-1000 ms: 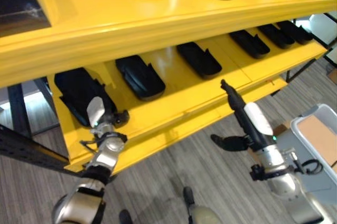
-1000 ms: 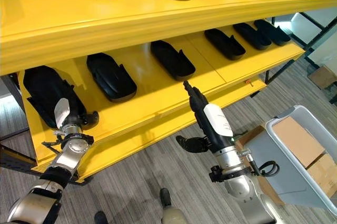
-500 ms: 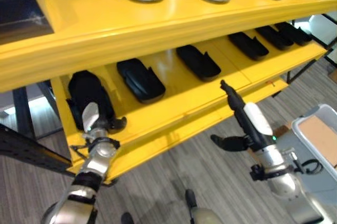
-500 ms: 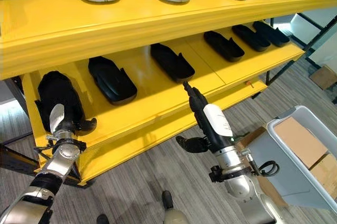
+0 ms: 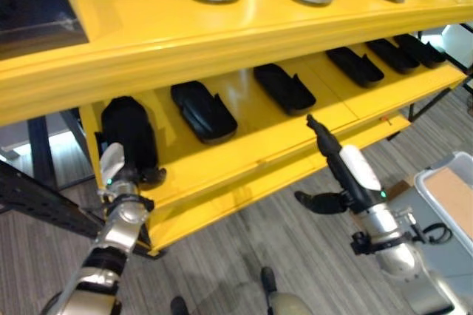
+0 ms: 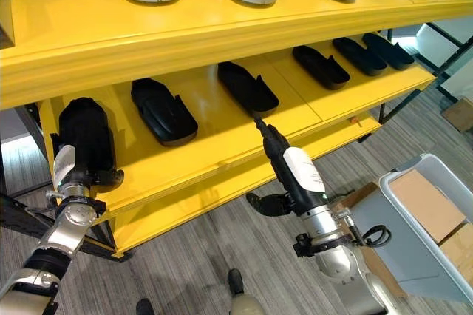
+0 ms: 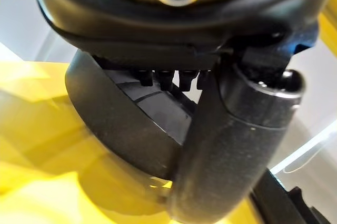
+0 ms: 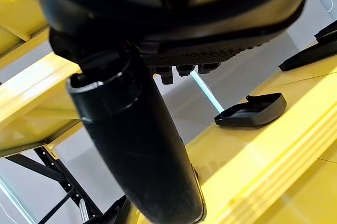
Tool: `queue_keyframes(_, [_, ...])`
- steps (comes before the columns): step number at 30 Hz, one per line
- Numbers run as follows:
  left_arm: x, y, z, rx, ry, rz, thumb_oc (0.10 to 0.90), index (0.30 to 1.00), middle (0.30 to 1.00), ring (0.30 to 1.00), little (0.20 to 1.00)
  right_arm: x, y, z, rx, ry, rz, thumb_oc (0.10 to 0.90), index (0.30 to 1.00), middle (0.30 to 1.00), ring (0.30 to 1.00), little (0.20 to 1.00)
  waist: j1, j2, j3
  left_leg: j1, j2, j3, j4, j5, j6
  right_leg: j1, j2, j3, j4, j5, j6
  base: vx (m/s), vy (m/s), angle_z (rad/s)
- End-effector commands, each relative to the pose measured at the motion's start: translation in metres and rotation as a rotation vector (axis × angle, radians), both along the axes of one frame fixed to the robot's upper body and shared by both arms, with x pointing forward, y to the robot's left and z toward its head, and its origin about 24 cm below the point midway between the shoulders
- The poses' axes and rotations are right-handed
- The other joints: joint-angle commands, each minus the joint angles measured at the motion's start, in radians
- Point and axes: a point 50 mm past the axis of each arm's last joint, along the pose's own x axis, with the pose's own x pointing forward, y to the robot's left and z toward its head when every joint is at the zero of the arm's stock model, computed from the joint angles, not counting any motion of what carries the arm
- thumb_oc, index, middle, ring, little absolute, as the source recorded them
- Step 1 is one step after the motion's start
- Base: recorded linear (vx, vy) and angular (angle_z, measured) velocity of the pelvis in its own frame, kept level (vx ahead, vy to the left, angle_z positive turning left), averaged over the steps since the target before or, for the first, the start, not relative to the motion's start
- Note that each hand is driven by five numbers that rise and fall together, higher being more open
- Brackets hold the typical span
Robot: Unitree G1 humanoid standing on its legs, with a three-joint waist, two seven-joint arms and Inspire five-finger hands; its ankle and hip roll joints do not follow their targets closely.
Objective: Move parts from the plastic box to the shelf.
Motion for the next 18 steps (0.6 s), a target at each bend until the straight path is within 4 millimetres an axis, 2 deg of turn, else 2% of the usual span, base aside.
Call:
queue_keyframes(1, [0.023, 0.013, 0.056, 0.032, -0.218, 0.053, 0.900, 1.000, 1.000, 1.000, 1.000, 0.002, -0.004, 0.054, 0.026, -0.282, 0.011, 0.900, 1.000, 1.000, 1.000, 1.000, 0.016, 0.031, -0.006, 0.114, -0.025, 0.020, -0.002, -0.082, 0.057, 0.091, 0.003, -0.008, 0.004, -0.061, 0.015, 0.00, 0.000, 0.00])
queue_keyframes(8, [0.025, 0.002, 0.057, -0.075, -0.278, 0.036, 0.900, 1.000, 1.000, 1.000, 1.000, 0.001, -0.006, 0.054, 0.023, -0.281, 0.003, 0.900, 1.000, 1.000, 1.000, 1.000, 0.013, 0.031, -0.010, 0.119, -0.025, 0.020, -0.002, -0.084, 0.057, 0.094, 0.004, -0.005, 0.004, -0.063, 0.013, 0.00, 0.000, 0.00])
queue_keyframes(18, [0.022, -0.025, 0.082, -0.237, -0.481, -0.059, 0.900, 1.000, 1.000, 1.000, 1.000, 0.005, -0.007, 0.057, 0.026, -0.288, -0.015, 0.900, 1.000, 1.000, 1.000, 1.000, 0.020, 0.038, -0.021, 0.122, -0.026, 0.012, -0.002, -0.086, 0.059, 0.105, 0.001, -0.010, 0.003, -0.064, 0.011, 0.00, 0.000, 0.00])
